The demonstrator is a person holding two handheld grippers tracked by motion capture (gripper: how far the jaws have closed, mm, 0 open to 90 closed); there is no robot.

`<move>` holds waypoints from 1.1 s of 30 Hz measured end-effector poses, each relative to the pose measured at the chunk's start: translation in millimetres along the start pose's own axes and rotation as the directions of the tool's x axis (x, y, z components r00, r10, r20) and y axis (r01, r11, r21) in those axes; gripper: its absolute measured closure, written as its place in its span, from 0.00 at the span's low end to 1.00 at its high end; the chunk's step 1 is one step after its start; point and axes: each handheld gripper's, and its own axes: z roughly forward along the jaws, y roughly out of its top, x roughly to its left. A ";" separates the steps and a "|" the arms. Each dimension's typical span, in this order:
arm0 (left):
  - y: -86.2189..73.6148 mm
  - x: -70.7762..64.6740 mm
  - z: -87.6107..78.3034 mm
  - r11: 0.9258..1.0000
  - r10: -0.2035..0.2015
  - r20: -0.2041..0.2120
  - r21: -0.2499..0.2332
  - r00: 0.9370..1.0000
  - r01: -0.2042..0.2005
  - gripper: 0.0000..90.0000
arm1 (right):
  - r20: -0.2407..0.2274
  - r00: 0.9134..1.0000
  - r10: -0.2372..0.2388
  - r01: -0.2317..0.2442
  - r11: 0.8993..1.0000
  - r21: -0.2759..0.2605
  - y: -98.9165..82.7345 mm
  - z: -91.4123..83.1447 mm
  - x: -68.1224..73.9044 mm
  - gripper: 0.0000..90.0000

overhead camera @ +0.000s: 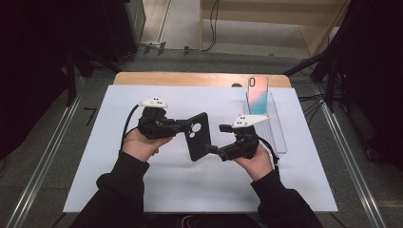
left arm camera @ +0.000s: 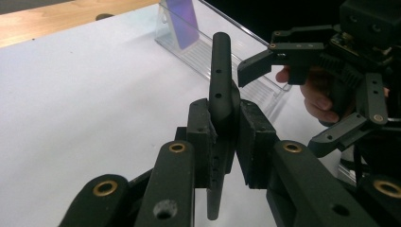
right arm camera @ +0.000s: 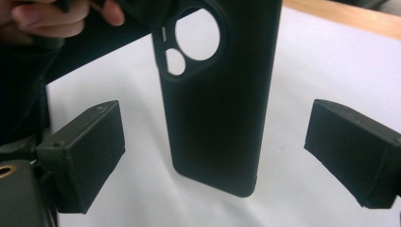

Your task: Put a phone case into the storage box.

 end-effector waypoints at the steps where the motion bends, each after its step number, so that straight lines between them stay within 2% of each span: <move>1: 1.4 -1.0 0.6 1.000 -0.005 -0.010 0.005 1.000 0.005 0.86 | 0.012 1.000 0.003 -0.003 1.000 -0.009 0.3 0.4 0.3 0.04; 4: 5.9 -5.6 3.1 0.999 -0.033 -0.049 0.016 0.998 0.034 0.86 | 0.046 0.999 0.016 -0.015 1.000 -0.023 1.6 1.9 2.5 0.04; 9: 11.9 -10.9 8.0 0.997 -0.069 -0.063 0.011 0.996 0.070 0.86 | 0.093 0.995 0.039 -0.036 0.999 -0.034 2.7 7.1 5.6 0.04; 14: 18.0 -15.0 11.9 0.997 -0.066 -0.087 0.028 0.994 0.068 0.86 | 0.147 0.986 0.078 -0.072 0.996 -0.049 4.9 9.6 6.0 0.04; 17: 21.3 -16.7 14.8 0.997 -0.062 -0.098 0.036 0.993 0.066 0.86 | 0.155 0.983 0.102 -0.094 0.994 -0.062 5.8 10.5 5.0 0.04; 23: 23.2 -21.1 23.8 0.996 -0.060 -0.102 0.054 0.993 0.066 0.86 | 0.189 0.978 0.092 -0.082 0.995 -0.062 10.1 15.3 7.6 0.04; 26: 23.8 -23.4 26.6 0.996 -0.062 -0.104 0.054 0.993 0.067 0.86 | 0.219 0.971 0.094 -0.083 0.995 -0.056 12.3 18.3 9.5 0.04; 33: 23.6 -26.8 30.0 0.996 -0.062 -0.101 0.055 0.993 0.068 0.86 | 0.229 0.969 0.095 -0.083 0.995 -0.059 14.6 23.7 10.9 0.05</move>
